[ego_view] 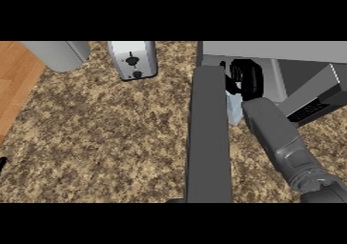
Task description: Pick up the milk, place it into the microwave and close the microwave
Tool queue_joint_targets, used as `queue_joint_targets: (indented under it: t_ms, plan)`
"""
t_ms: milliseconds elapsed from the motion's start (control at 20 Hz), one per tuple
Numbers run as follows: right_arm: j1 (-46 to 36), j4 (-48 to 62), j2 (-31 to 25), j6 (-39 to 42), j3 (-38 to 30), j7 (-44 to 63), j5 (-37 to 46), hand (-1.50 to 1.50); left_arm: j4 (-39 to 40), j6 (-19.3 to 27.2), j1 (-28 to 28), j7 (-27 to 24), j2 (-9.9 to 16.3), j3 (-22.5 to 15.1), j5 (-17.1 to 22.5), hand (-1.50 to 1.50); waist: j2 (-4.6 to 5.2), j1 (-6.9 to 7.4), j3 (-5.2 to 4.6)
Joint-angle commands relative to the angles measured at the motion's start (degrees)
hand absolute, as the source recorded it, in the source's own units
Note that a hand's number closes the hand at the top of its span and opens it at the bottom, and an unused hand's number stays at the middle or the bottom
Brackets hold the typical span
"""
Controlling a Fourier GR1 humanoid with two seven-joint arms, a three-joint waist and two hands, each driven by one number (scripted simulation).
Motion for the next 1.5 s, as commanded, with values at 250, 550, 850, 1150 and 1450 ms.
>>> queue_joint_targets:
  t_ms: [250,550,850,1150,1450]
  plan:
    - [-0.71,2.03,-3.41,-7.12,-2.53,0.16,-0.53,1.50,2.50,-0.56,-2.25,-1.53,0.48,-0.09,-1.05,-1.50,0.89,1.11,0.13]
    - [-0.58,3.58,-5.69,-6.81,-3.37,1.53,-0.58,1.50,2.12,0.22,-4.40,0.67,0.55,-1.22,-0.95,-1.50,0.94,1.15,0.17]
    - [0.87,4.53,-7.62,-5.83,-4.12,1.92,-0.93,1.50,3.03,0.03,-5.33,0.92,0.81,-1.58,-1.24,-1.50,1.72,2.19,0.28]
    - [0.73,6.28,-8.69,-8.32,-2.62,3.57,0.98,1.50,5.29,0.50,-6.76,0.26,0.73,-1.56,-2.12,-1.50,1.95,3.12,0.22]
    - [0.39,6.97,-8.65,-8.75,-0.09,3.54,3.63,-1.50,5.70,1.22,-8.94,1.33,1.63,-1.62,-2.55,-1.50,2.29,3.69,0.29]
